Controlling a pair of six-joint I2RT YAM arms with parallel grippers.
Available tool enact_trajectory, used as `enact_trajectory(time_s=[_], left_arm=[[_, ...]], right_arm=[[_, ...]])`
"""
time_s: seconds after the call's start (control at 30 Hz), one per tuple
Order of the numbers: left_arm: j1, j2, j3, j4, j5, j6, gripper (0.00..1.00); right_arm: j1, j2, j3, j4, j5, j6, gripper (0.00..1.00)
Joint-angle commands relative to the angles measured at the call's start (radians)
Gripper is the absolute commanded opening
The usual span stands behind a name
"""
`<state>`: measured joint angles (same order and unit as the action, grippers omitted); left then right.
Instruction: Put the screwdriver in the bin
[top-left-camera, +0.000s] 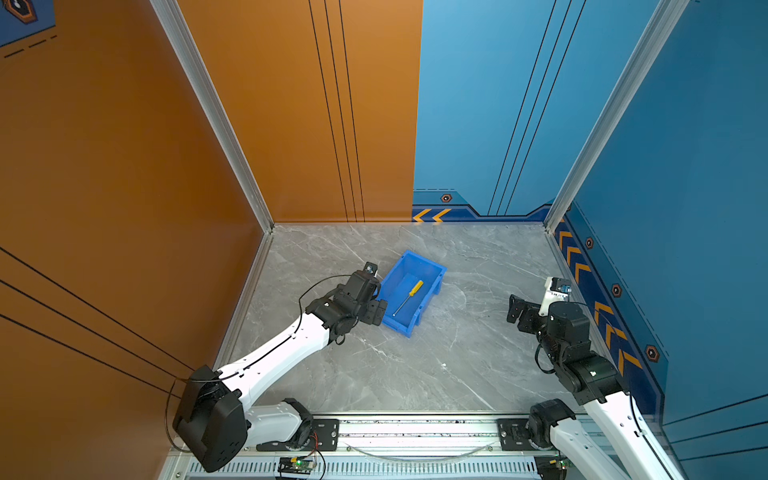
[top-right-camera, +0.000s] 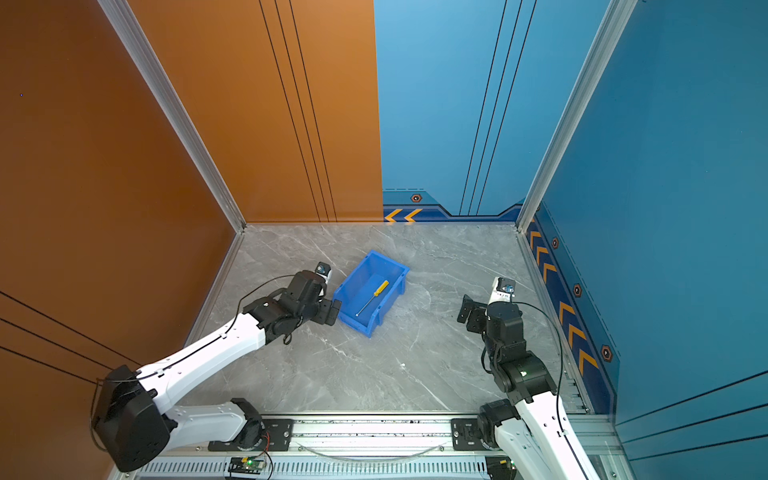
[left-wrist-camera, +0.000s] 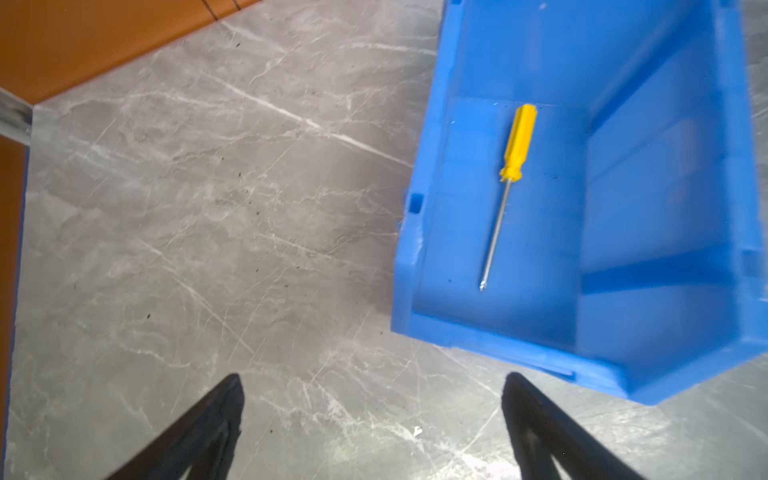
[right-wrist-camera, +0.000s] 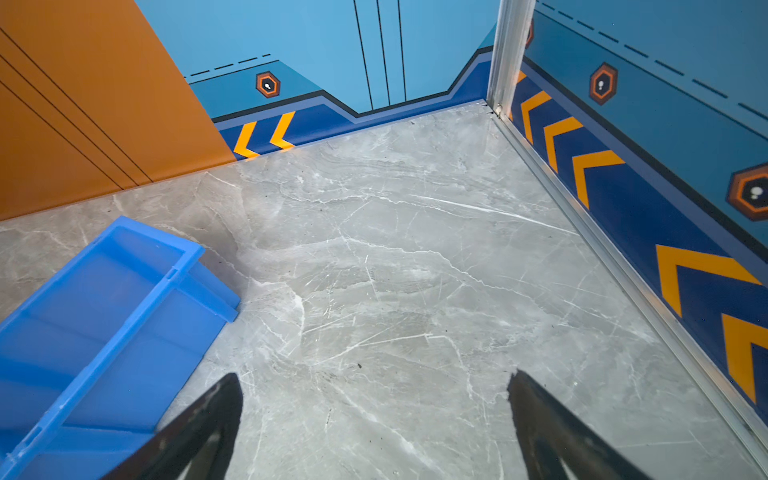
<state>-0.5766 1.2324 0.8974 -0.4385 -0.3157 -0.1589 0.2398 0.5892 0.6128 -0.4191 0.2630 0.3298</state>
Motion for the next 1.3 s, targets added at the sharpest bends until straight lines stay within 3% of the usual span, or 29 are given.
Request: enact_trajectory(time_s=[0.0,0.23,0.6,0.9,1.03,1.27], left_arm=[[0.073,-0.058,-0.059,0.065,0.046,-0.011,0.98],[0.179,-0.162,-0.191,0.177,-0.086,-0.014,0.98],[0.210,-0.231,-0.290,0.189,-0.307,-0.054,0.98],[0.245,-0.263,-0.407,0.359,-0.269,0.037,0.98],[0.251,-0.255,-0.499,0.551,-0.268,0.146,0.98],[0.342,-0.152,-0.548,0.731,-0.227,0.102,0.98]], right_arm=[[-0.021,-0.016,-0.036,0.014,0.069,-0.017,1.00],[-0.048,-0.067,-0.135,0.095,0.032,-0.113,1.00],[-0.098,-0.094,-0.270,0.176,0.048,-0.151,1.00],[-0.129,-0.116,-0.375,0.297,0.027,-0.178,1.00],[-0.134,-0.083,-0.403,0.364,0.030,-0.176,1.00],[-0.146,0.051,-0.411,0.490,0.012,-0.200,1.00]])
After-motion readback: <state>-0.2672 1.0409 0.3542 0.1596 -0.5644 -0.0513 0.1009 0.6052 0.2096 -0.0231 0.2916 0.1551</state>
